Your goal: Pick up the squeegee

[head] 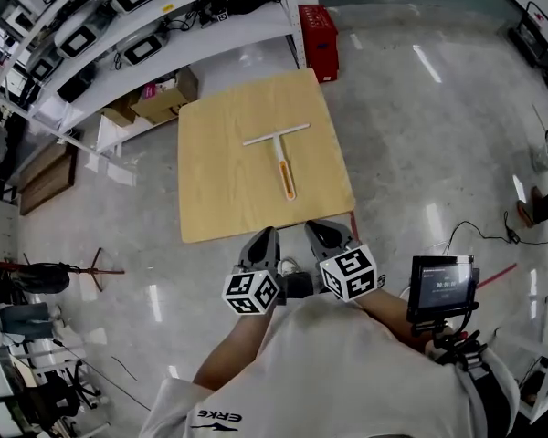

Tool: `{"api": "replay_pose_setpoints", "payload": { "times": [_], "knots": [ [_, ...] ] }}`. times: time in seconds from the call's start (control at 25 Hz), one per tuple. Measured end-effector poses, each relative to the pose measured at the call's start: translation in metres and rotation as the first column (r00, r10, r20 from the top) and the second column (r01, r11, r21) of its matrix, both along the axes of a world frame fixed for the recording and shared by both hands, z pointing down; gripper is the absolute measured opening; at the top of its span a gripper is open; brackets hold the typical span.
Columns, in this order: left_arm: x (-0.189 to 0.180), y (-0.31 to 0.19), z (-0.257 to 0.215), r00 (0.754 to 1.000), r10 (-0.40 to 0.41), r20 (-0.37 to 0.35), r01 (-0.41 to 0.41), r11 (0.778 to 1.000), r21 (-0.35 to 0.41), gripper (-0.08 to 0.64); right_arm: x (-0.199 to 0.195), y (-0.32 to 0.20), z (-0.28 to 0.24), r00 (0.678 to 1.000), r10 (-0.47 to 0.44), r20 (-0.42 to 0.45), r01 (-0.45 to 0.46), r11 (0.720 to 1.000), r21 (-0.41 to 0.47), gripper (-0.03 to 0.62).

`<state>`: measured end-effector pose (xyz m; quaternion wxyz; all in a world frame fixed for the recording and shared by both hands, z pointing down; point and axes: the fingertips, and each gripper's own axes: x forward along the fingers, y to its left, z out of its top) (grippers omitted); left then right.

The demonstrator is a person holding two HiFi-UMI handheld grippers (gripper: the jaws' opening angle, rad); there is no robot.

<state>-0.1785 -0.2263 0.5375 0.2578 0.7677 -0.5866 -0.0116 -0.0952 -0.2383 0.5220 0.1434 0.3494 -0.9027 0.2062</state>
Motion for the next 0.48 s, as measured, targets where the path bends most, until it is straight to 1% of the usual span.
{"api": "replay_pose_setpoints", "payload": {
  "times": [0.2,0.48],
  "knots": [
    [-0.004,-0.03,0.012,0.999,0.032,-0.006,-0.032,0.999,-0.021,0.003,-0.005,-0.026,0.012,0.999,0.031,-0.011,-0.031,0.999,-0.017,0.003],
    [-0.023,-0.078,0.03,0.996,0.083,-0.023,-0.084,0.995,-0.06,0.003,-0.018,-0.064,0.033,0.993,0.085,-0.077,-0.088,0.995,-0.046,0.003]
  ]
}}
